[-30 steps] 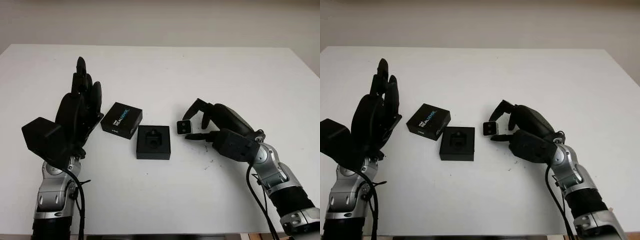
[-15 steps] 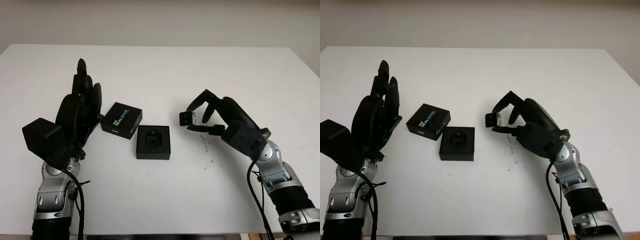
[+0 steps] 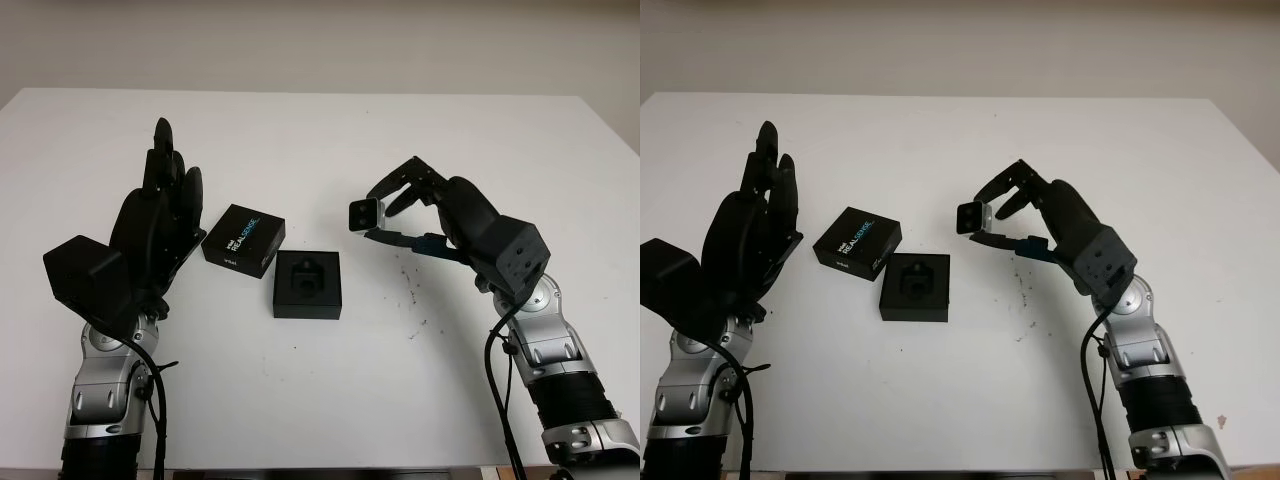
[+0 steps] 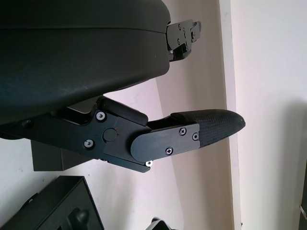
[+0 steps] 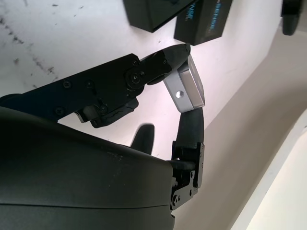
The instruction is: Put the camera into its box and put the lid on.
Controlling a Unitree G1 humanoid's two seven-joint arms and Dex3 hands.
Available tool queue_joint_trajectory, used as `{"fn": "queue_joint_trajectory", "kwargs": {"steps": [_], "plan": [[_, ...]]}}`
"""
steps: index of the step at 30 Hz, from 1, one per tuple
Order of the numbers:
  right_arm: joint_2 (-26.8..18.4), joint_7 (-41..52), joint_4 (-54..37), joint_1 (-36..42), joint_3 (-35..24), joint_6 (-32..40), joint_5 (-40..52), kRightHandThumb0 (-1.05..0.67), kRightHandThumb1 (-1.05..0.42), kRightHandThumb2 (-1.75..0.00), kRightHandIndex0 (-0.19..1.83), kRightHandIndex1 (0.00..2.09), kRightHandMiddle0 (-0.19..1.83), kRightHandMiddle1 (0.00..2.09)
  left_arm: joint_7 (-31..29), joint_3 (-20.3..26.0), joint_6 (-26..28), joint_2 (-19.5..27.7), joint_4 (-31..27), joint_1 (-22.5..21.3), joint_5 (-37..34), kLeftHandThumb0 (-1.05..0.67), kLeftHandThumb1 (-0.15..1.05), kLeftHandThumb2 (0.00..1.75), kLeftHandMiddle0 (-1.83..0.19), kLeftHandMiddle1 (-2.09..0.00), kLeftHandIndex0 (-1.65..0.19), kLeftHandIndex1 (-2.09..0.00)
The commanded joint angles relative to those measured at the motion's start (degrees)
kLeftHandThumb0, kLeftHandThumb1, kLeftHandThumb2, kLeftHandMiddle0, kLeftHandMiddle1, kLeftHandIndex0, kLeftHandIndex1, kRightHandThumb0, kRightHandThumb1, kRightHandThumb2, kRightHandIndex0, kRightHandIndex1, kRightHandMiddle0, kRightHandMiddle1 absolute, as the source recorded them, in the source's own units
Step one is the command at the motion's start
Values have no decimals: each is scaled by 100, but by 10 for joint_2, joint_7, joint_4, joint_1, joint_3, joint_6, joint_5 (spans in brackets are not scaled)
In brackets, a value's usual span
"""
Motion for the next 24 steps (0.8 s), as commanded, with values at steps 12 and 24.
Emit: {"fn": "queue_joint_trajectory", "kwargs": {"steps": [12,24], "plan": [[56,57,-101,38,-3,157,96,-40,-103,-6,10,17,28,168,0,3,-3,4,2,3,-2,-73,105,63,19,0,19,0],[94,105,-64,32,8,168,131,-42,-102,-5,10,11,29,171,-1,3,2,3,5,2,-5,-73,105,62,19,0,19,0]]}}
